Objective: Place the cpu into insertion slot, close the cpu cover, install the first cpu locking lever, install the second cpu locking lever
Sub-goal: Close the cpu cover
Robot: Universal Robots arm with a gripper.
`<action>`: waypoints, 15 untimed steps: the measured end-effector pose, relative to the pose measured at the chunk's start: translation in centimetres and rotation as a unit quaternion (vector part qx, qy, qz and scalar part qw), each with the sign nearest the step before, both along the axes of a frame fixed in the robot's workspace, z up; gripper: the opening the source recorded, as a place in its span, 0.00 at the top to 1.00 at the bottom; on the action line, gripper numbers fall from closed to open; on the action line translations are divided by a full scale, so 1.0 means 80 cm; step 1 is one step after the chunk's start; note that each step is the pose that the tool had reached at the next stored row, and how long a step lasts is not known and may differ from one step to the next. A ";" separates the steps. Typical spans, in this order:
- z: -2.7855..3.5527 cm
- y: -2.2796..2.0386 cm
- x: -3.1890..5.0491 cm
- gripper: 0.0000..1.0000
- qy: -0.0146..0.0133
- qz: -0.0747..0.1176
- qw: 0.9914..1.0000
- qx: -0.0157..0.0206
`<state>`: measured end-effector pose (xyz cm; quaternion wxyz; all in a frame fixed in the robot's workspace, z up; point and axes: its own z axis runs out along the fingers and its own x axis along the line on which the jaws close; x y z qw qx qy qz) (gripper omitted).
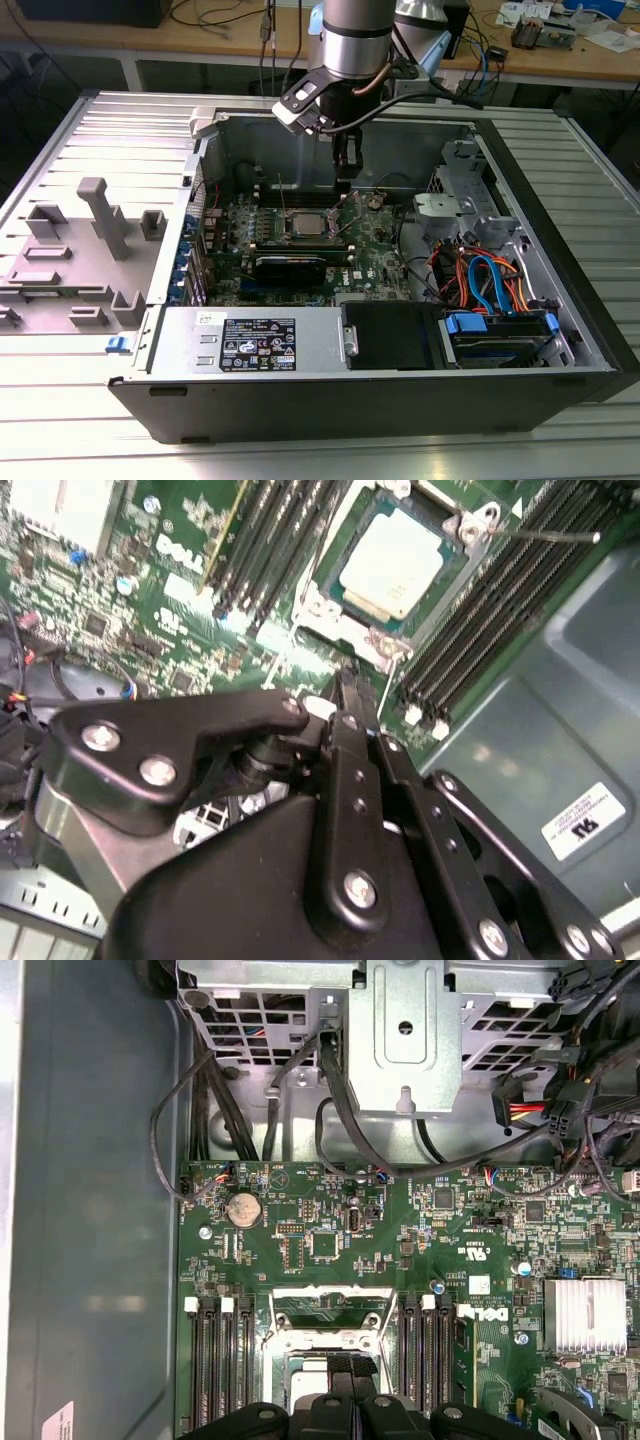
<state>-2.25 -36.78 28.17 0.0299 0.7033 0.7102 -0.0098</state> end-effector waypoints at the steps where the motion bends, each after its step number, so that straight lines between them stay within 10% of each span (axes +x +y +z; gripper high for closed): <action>1: 0.0001 0.0000 0.000 0.89 0.000 0.000 1.000 0.000; 15: 0.0002 0.0004 0.021 0.89 0.000 0.000 1.000 0.000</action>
